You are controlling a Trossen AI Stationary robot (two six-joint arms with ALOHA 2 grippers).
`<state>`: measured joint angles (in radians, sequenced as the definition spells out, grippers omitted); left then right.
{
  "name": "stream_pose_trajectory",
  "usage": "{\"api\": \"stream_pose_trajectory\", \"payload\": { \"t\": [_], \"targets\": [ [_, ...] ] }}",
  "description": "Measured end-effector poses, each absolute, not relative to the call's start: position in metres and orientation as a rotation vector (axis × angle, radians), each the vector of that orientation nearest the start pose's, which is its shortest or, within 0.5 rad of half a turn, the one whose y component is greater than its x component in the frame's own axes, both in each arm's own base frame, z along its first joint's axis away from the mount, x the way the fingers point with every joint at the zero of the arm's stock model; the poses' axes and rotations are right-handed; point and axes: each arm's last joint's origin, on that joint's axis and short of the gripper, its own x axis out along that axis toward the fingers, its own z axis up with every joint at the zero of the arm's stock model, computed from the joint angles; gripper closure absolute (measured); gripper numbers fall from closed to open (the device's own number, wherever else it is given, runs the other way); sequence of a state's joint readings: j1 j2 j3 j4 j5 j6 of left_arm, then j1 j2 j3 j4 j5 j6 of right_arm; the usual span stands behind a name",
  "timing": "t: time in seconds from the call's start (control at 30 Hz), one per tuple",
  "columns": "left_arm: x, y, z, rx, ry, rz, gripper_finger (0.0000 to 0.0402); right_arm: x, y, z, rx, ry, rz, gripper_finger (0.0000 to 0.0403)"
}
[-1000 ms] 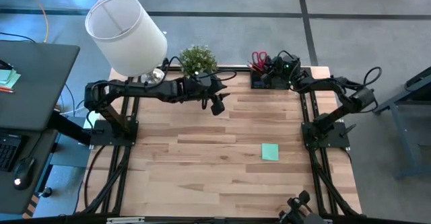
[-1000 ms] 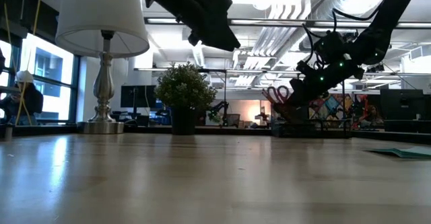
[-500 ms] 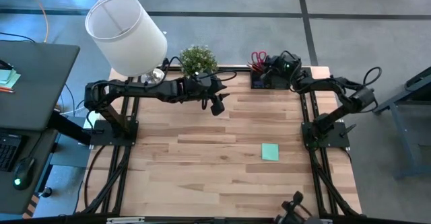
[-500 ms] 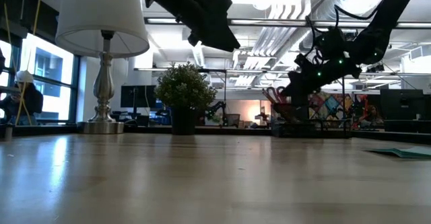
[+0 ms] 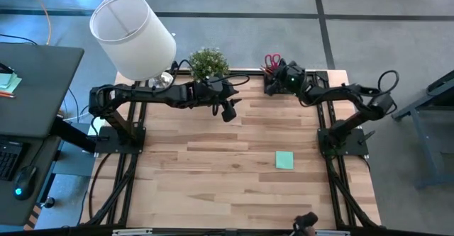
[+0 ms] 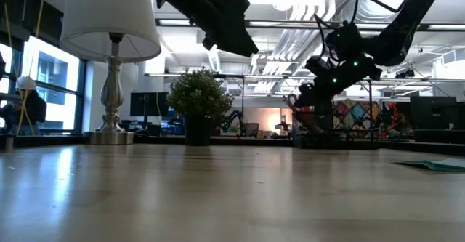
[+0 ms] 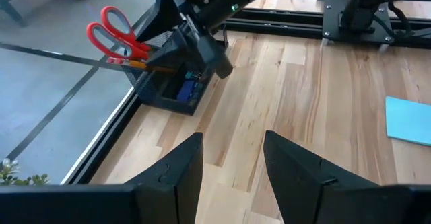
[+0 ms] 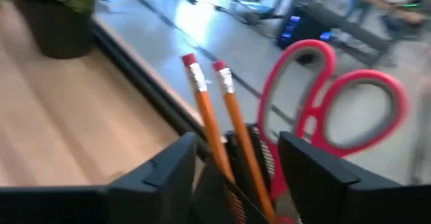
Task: Pick and place office supplies into organizer
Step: Adjust the office supplies in the black desk organizer
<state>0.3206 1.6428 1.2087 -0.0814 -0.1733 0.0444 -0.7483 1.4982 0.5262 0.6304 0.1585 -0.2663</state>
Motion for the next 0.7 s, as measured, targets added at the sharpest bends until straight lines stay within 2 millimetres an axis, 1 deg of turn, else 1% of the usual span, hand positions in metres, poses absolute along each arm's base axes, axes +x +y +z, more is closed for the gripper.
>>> {"api": "stream_pose_trajectory", "payload": {
  "t": [0.1,0.17,0.23,0.33,0.4,0.6,0.7],
  "targets": [
    [0.350,0.121,0.271,0.004,0.528,0.471,0.0256,0.207,-0.189,0.168,-0.175,0.441,-0.924,0.0155],
    [0.350,0.121,0.271,0.004,0.526,0.471,0.0256,0.211,-0.188,0.167,-0.183,0.429,-0.928,0.0136],
    [0.350,0.121,0.271,0.004,0.525,0.471,0.0256,0.215,-0.188,0.161,-0.181,0.429,-0.912,0.0125],
    [0.350,0.121,0.271,0.004,0.525,0.471,0.0257,0.221,-0.188,0.147,-0.175,0.474,-0.909,0.0120],
    [0.350,0.121,0.271,0.004,0.525,0.471,0.0257,0.227,-0.190,0.142,-0.183,0.489,-0.953,0.0120],
    [0.350,0.121,0.271,0.004,0.526,0.471,0.0257,0.250,-0.211,0.144,-0.226,0.486,-1.107,0.0123],
    [0.350,0.121,0.271,0.005,0.529,0.471,0.0257,0.261,-0.221,0.144,-0.253,0.536,-1.147,0.0123]
  ]
}}
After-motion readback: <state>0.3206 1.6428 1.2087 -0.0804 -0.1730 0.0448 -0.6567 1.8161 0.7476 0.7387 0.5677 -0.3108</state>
